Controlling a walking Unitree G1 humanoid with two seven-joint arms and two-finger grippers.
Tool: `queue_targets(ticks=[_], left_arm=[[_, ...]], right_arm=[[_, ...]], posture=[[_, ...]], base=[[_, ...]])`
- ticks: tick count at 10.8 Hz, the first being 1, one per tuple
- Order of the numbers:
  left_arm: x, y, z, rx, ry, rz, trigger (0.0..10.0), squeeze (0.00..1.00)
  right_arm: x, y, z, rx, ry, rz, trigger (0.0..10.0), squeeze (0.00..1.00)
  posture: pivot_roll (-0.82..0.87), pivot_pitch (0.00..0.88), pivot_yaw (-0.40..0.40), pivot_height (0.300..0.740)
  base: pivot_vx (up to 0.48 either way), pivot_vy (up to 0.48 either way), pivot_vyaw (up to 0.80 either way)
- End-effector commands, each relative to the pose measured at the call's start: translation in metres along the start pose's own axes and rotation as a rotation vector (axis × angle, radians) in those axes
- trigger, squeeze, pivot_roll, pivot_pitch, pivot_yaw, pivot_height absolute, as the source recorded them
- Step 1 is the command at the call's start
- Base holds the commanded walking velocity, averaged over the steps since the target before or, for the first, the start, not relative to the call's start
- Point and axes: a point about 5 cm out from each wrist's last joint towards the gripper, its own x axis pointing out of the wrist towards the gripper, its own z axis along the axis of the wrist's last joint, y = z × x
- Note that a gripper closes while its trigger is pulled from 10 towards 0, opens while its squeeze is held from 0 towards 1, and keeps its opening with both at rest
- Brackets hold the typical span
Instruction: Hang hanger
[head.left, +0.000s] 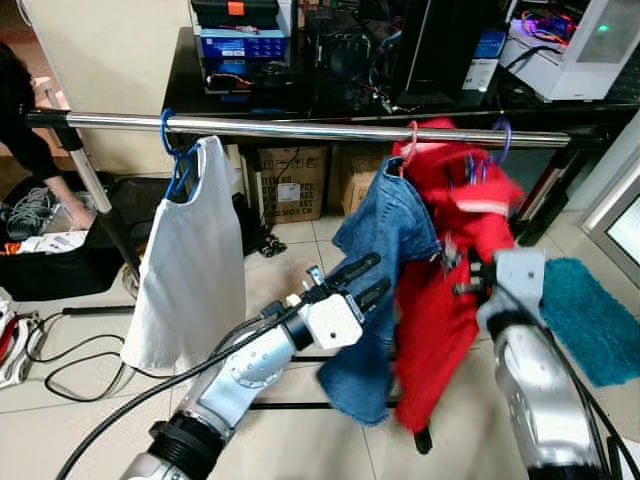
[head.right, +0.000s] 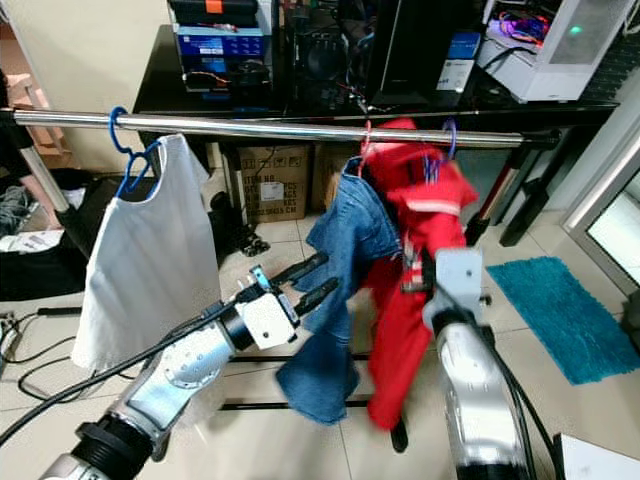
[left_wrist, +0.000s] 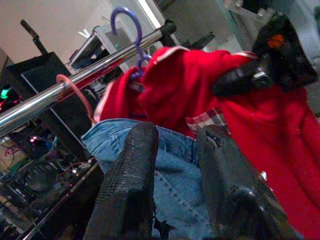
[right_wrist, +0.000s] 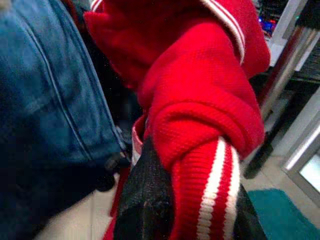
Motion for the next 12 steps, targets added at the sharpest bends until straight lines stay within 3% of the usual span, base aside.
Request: queue_targets(ticks=[1, 2, 3, 5, 7, 9, 11, 12], left_arm=[[0.003, -0.001, 0.001, -0.007, -0.013, -0.017, 10.0, 0.00], [0.003, 0.000, 0.000, -0.032, -0.009, 0.004, 10.0, 0.00], [0.003, 0.003, 0.001, -0.098, -0.006, 0.066, 10.0, 0.00], [-0.001, 0.007, 0.003, -0.206, -0.008, 0.161, 10.0, 0.00], [-0.021, 0.015, -0.003, -0.366, 0.036, 0.336, 10.0, 0.00], [-0.033, 0.016, -0.002, -0.378, 0.051, 0.375, 10.0, 0.00], [-0.046, 0.017, -0.002, -0.464, 0.083, 0.499, 10.0, 0.00], [-0.053, 0.011, -0.003, -0.475, 0.117, 0.500, 10.0, 0.00]], right_arm=[[-0.003, -0.004, 0.010, -0.034, -0.065, -0.003, 0.0, 0.00], [-0.011, -0.008, 0.003, -0.059, -0.049, -0.005, 6.8, 0.00], [-0.015, -0.009, 0.002, -0.073, -0.064, 0.007, 10.0, 0.00], [-0.024, -0.009, 0.006, -0.057, -0.121, 0.022, 10.0, 0.00], [-0.046, -0.001, 0.008, -0.002, -0.179, 0.046, 10.0, 0.00], [-0.061, 0.005, 0.003, 0.002, -0.173, 0.042, 10.0, 0.00], [-0.078, 0.008, 0.000, -0.004, -0.154, 0.067, 10.0, 0.00], [-0.086, 0.009, 0.002, -0.017, -0.167, 0.090, 10.0, 0.00]], posture=[[0.05, 0.035, -0.027, 0.740], [0.05, 0.038, -0.036, 0.740], [0.05, 0.043, -0.035, 0.740], [0.05, 0.050, -0.029, 0.740], [0.05, 0.077, 0.003, 0.740], [0.05, 0.091, 0.000, 0.740], [0.05, 0.092, -0.013, 0.740], [0.04, 0.092, -0.014, 0.740]], base=[[0.000, 0.000, 0.00], [0.000, 0.000, 0.00], [0.000, 0.000, 0.00], [0.000, 0.000, 0.00], [0.000, 0.000, 0.00], [0.000, 0.000, 0.00], [0.000, 0.000, 0.00], [0.000, 0.000, 0.00]])
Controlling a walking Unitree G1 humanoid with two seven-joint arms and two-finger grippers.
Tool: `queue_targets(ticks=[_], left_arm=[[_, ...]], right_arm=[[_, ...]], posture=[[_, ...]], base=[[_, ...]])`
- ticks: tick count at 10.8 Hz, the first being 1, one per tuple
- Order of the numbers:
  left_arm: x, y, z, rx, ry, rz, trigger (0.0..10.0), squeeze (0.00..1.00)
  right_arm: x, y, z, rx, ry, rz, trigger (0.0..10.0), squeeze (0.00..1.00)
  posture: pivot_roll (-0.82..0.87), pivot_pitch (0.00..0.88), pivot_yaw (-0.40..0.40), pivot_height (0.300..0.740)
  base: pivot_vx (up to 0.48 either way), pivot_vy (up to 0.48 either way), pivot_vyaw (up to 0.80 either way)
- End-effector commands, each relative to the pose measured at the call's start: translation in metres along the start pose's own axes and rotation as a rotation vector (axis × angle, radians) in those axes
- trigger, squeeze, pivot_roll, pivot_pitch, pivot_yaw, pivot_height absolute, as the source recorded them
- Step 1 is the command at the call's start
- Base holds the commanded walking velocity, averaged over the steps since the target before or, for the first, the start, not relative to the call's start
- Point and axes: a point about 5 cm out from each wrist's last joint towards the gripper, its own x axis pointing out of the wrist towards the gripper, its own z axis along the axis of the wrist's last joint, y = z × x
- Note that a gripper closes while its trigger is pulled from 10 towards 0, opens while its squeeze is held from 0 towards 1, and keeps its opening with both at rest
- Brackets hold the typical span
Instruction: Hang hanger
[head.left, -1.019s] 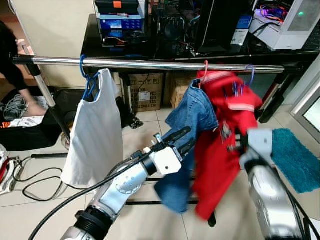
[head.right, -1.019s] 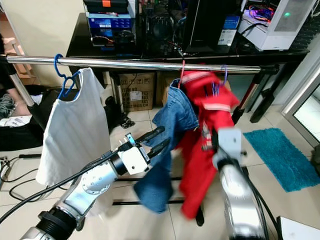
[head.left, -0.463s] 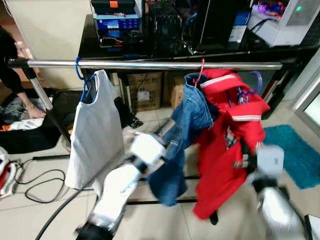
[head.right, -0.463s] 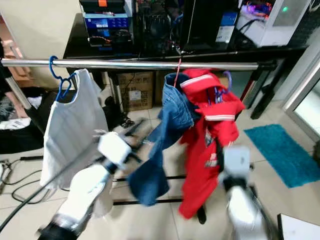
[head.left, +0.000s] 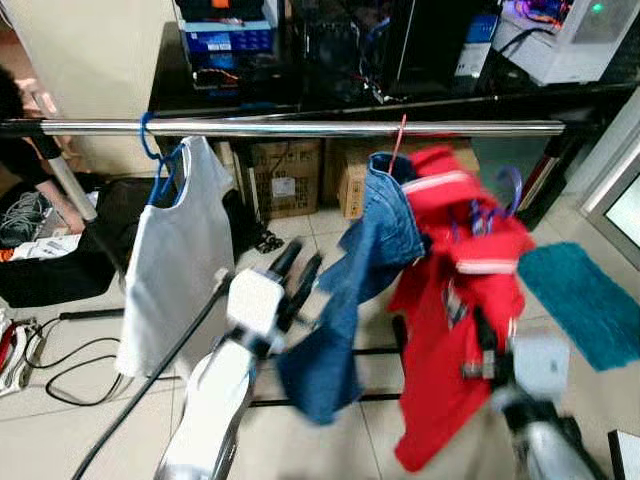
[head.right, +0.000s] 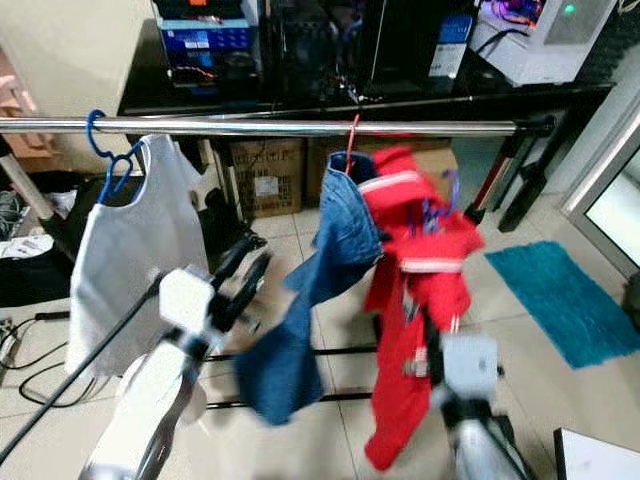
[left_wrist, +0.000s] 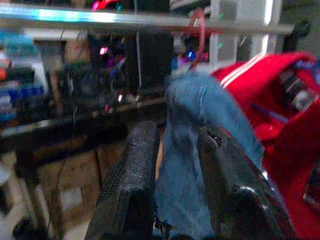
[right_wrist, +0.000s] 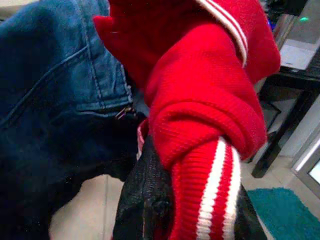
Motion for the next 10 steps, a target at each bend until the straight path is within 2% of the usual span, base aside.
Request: queue_targets(ticks=[1, 3, 10], left_arm=[[0.000, -0.001, 0.002, 0.001, 0.004, 0.001, 10.0, 0.00], [-0.004, -0.004, -0.001, 0.009, 0.026, -0.019, 10.0, 0.00], [-0.007, -0.008, -0.001, 0.014, 0.052, -0.012, 10.0, 0.00]], right_arm=[[0.002, 0.000, 0.019, -0.012, -0.105, 0.010, 10.0, 0.00], [0.002, 0.002, 0.018, -0.021, -0.097, 0.028, 10.0, 0.00], [0.013, 0.005, 0.020, -0.015, -0.100, 0.058, 10.0, 0.00]], posture=[[0.04, 0.092, -0.014, 0.740], [0.05, 0.098, -0.021, 0.740], [0.07, 0.100, -0.039, 0.740]], base=[[0.000, 0.000, 0.00], [0.000, 0.000, -0.31], [0.000, 0.000, -0.78]])
